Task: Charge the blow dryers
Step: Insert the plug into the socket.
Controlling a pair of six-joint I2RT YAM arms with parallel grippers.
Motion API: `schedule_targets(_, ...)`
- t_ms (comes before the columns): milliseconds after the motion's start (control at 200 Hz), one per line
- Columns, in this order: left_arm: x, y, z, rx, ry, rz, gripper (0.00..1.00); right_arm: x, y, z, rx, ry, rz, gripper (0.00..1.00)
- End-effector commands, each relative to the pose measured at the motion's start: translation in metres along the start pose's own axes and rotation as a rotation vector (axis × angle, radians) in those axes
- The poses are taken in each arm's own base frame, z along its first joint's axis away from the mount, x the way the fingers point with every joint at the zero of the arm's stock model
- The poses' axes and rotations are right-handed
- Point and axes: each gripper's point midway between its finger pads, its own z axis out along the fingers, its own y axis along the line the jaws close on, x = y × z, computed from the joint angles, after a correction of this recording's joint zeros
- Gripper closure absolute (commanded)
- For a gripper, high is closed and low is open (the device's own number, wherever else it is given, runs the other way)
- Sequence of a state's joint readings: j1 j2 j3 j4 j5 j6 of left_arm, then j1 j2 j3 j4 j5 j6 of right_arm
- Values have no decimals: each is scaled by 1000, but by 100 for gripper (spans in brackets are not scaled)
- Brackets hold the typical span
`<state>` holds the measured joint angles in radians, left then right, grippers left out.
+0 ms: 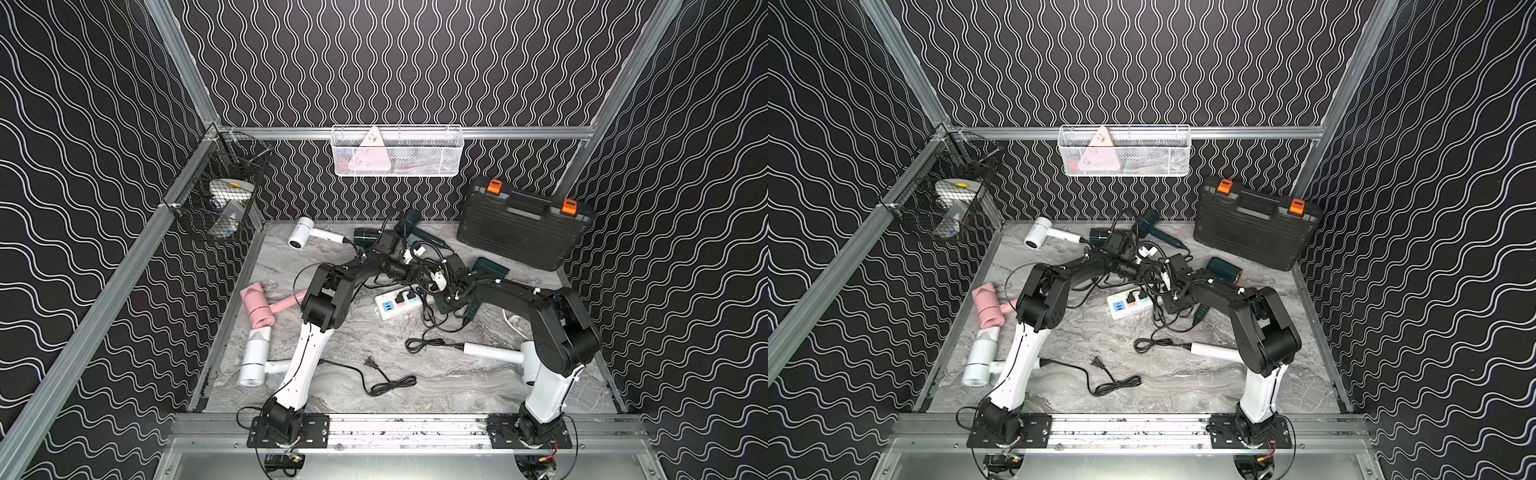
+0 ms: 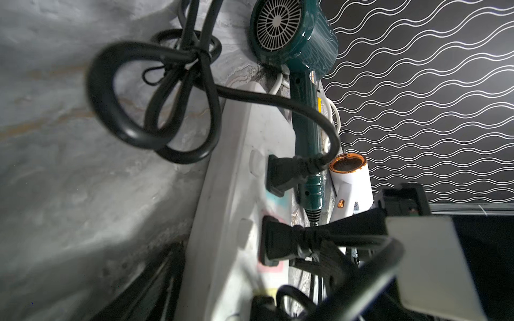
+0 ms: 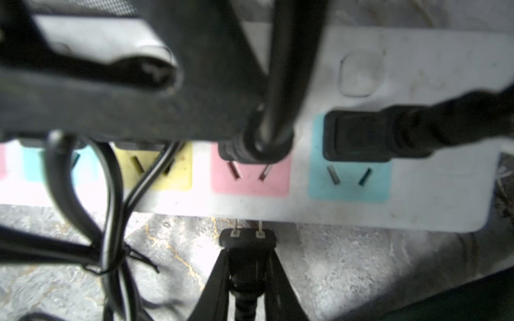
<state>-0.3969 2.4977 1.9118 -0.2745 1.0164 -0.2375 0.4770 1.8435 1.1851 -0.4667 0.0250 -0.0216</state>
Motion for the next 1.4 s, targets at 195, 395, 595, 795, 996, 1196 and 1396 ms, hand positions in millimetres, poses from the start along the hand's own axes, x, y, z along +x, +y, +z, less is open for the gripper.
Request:
schedule_targets(195,20,-4,12,31,64,-41,20,-44,1,2,-25,-113,-15,100)
schedule_targets(395,21,-4,13,32,68,-40,21,-55,0,6,-21,-144,-18,100)
schedule_targets(595,23,-5,15,38,72,-38,21,-69,2,5,-30,-201,-38,100)
schedule_targets(795,26,-5,15,40,81,-37,21,-70,12,8,-78,-225,-78,100)
schedule_targets(996,35,-13,0,27,103,-15,21,-66,38,-1,-140,-253,-156,100)
schedule_targets(1196,39,-18,-17,37,92,-12,22,-59,61,-7,-166,-252,-218,100)
schedule_targets(1396,42,-12,-16,42,90,-32,22,-58,50,5,-107,-215,-174,100)
